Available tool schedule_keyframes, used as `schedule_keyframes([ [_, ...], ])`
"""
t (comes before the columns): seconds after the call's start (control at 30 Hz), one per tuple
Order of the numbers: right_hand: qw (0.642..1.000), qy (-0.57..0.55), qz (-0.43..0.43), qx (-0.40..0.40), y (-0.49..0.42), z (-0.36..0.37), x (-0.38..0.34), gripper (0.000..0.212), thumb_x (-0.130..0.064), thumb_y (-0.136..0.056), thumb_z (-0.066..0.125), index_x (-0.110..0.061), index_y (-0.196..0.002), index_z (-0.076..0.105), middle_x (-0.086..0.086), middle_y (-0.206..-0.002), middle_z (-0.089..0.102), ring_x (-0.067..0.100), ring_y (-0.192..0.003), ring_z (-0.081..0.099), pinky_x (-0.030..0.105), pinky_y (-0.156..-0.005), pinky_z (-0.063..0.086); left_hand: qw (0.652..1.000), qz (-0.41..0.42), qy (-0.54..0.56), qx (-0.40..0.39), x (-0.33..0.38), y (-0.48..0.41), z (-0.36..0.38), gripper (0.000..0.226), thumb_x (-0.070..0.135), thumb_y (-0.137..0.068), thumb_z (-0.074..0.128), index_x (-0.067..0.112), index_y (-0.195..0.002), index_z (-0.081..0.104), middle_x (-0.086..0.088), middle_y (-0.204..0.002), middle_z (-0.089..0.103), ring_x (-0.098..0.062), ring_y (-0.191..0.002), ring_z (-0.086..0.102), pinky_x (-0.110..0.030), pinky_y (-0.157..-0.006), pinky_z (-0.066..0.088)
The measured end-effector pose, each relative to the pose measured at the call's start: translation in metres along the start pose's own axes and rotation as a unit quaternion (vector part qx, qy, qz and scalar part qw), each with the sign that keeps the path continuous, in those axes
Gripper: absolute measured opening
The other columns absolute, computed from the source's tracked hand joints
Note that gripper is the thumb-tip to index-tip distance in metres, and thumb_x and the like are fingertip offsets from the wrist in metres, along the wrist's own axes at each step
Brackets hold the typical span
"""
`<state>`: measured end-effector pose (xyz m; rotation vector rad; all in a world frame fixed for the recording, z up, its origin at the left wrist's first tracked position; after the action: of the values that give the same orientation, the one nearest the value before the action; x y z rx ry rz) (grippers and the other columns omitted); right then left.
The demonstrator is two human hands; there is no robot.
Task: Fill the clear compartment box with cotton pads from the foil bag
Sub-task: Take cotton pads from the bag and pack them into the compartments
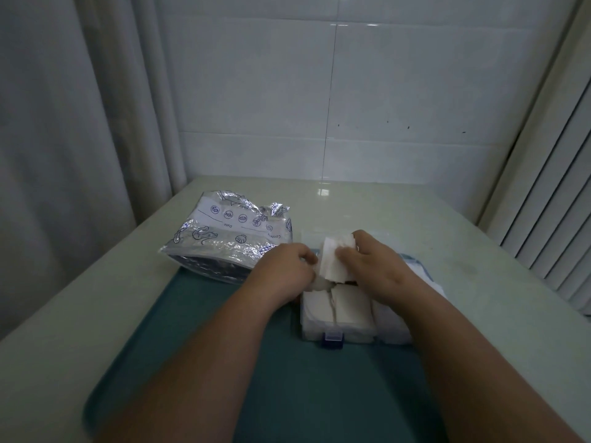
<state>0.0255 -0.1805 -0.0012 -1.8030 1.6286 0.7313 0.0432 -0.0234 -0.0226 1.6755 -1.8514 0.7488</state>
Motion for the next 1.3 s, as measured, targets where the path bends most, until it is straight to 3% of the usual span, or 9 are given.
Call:
schedule_keyframes([
  [0.3,0.998,0.043,0.009,-0.037,-0.002,0.002,-0.003,0.016,-0.033,-0.1,0.042,-0.019,-0.106,0.047,-0.002,-0.091,0.052,0.01,-0.076,0.049,0.025,-0.059,0.036,0.999,-0.019,0.033,0.001,0.002,0.0,0.002,0.017,0.009,-0.075,0.059,0.018,-0.084,0.071,-0.003,-0.082,0.071,-0.024,-0.077,0.069,-0.042,-0.073,0.06],
  [0.4,1.0,0.016,0.003,-0.024,0.0,0.002,-0.001,0.013,-0.033,-0.099,0.044,-0.02,-0.098,0.048,-0.002,-0.087,0.052,0.01,-0.074,0.048,0.026,-0.058,0.035,1.0,-0.009,0.003,0.011,0.002,0.001,0.003,0.021,0.014,-0.08,0.057,0.022,-0.095,0.071,0.001,-0.098,0.068,-0.02,-0.09,0.065,-0.033,-0.081,0.055],
  [0.5,1.0,-0.019,-0.006,-0.005,0.002,-0.002,-0.001,0.012,-0.03,-0.099,0.045,-0.02,-0.092,0.05,0.0,-0.088,0.054,0.012,-0.074,0.05,0.027,-0.059,0.039,0.999,0.005,-0.025,0.037,0.002,0.003,0.002,0.027,0.017,-0.083,0.058,0.025,-0.105,0.07,0.003,-0.102,0.062,-0.017,-0.095,0.058,-0.025,-0.078,0.045],
  [0.63,0.995,-0.079,0.0,0.061,0.003,-0.011,-0.001,0.019,-0.029,-0.098,0.045,-0.015,-0.105,0.054,0.004,-0.097,0.058,0.022,-0.088,0.058,0.042,-0.079,0.056,0.998,0.008,-0.011,0.068,0.003,0.005,0.001,0.022,0.021,-0.083,0.059,0.027,-0.1,0.072,0.007,-0.092,0.06,-0.016,-0.089,0.057,-0.024,-0.072,0.04],
  [0.83,0.983,-0.143,0.029,0.107,0.005,-0.022,0.002,0.023,-0.028,-0.097,0.046,-0.017,-0.116,0.051,0.006,-0.106,0.058,0.025,-0.094,0.061,0.043,-0.08,0.059,0.99,0.047,-0.032,0.131,0.006,0.007,-0.001,0.023,0.019,-0.08,0.058,0.027,-0.098,0.072,0.004,-0.097,0.064,-0.018,-0.09,0.059,-0.028,-0.076,0.046],
  [0.93,0.983,-0.145,0.025,0.111,0.005,-0.026,0.0,0.017,-0.025,-0.096,0.049,-0.016,-0.11,0.053,0.006,-0.104,0.059,0.023,-0.092,0.061,0.039,-0.079,0.059,0.987,0.096,-0.053,0.121,0.009,0.008,0.001,0.031,0.012,-0.077,0.057,0.029,-0.099,0.071,0.006,-0.097,0.053,-0.016,-0.093,0.056,-0.028,-0.079,0.044],
  [1.1,0.985,-0.124,0.009,0.122,0.007,-0.038,0.003,0.013,-0.025,-0.095,0.055,-0.017,-0.105,0.057,0.0,-0.095,0.062,0.018,-0.086,0.062,0.033,-0.074,0.058,0.972,0.195,-0.111,0.069,0.008,0.007,0.006,0.046,0.001,-0.078,0.048,0.03,-0.098,0.076,0.011,-0.114,0.065,-0.018,-0.105,0.052,-0.028,-0.092,0.041],
  [1.3,0.983,-0.136,0.034,0.119,0.01,-0.054,0.015,0.018,-0.024,-0.094,0.059,-0.011,-0.105,0.064,0.006,-0.098,0.067,0.022,-0.088,0.066,0.039,-0.081,0.059,0.972,0.183,-0.149,0.001,0.009,0.007,0.01,0.045,0.005,-0.087,0.043,0.031,-0.105,0.075,0.015,-0.121,0.063,-0.015,-0.111,0.043,-0.024,-0.095,0.035],
])
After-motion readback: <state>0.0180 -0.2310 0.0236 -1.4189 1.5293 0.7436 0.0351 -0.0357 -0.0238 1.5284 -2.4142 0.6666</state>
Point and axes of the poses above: each hand's wrist, its own y-axis away from the middle knuckle, its own z-axis out of the palm, x = y × z, the point moved 1 cm from there along -y, towards the middle knuckle
